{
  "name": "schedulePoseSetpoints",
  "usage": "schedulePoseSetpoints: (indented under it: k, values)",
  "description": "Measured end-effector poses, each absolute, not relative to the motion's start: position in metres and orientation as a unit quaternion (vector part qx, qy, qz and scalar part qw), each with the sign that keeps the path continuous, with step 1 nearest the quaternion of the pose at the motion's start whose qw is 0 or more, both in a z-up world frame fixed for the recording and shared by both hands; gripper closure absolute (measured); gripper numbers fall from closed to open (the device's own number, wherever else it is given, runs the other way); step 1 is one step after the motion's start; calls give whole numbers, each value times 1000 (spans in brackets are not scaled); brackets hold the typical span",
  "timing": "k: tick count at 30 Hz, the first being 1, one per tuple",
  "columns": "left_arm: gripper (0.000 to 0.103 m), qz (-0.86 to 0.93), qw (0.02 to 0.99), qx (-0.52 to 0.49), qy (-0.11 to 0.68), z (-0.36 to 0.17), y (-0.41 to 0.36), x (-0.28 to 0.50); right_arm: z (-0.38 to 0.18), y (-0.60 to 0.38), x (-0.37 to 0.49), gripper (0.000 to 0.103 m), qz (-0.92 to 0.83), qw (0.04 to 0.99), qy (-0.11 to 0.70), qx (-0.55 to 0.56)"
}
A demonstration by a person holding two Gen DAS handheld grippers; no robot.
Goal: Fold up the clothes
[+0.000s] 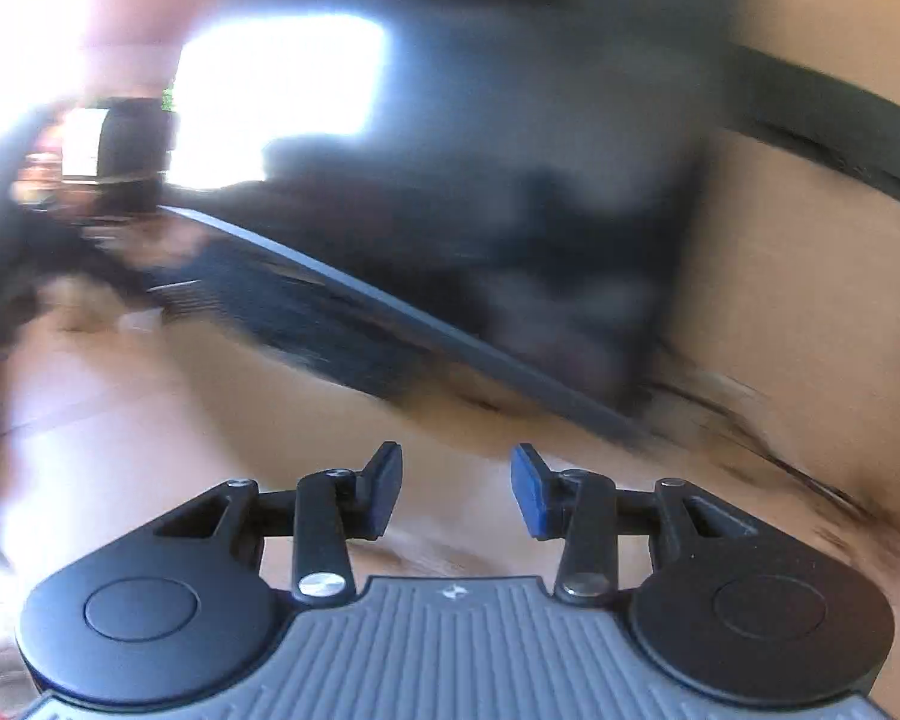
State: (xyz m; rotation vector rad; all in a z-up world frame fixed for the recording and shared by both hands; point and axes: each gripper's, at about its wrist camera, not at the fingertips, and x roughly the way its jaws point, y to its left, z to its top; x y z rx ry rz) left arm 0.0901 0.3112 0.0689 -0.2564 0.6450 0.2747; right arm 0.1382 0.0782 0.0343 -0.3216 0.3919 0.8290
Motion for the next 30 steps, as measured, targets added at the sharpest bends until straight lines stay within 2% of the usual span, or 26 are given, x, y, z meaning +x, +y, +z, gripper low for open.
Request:
schedulePoseSetpoints:
  k: [5, 9, 11, 12, 13, 14, 16, 18, 20, 24, 30]
  values:
    - [97, 87, 945, -126, 287, 114, 294, 81, 27, 170, 100, 62, 464, 859, 122, -178]
    - [97, 45, 953, -104, 280, 127, 271, 78, 37, 198, 87, 61, 445, 873, 65, -190]
    - [96, 20, 957, -93, 274, 129, 259, 80, 46, 191, 95, 97, 425, 884, 70, -181]
    - [92, 14, 960, -85, 268, 131, 252, 81, 51, 185, 101, 96, 412, 891, 76, -174]
    - [81, 11, 963, -74, 260, 132, 245, 83, 57, 177, 108, 96, 398, 899, 81, -166]
    - [63, 9, 966, -64, 251, 133, 238, 85, 62, 163, 119, 97, 381, 908, 88, -153]
    - [49, -2, 969, -58, 239, 134, 228, 91, 70, 124, 138, 97, 344, 925, 107, -124]
    - [47, -23, 969, -63, 238, 131, 217, 100, 82, 79, 156, 97, 304, 941, 127, -82]
    - [39, -44, 965, -70, 248, 123, 205, 110, 89, 37, 167, 97, 271, 952, 136, -43]
    - [33, -82, 953, -75, 282, 95, 174, 131, 99, -46, 189, 97, 210, 965, 152, 33]
    - [22, -125, 931, -70, 336, 52, 125, 157, 61, -111, 219, 97, 178, 958, 204, 92]
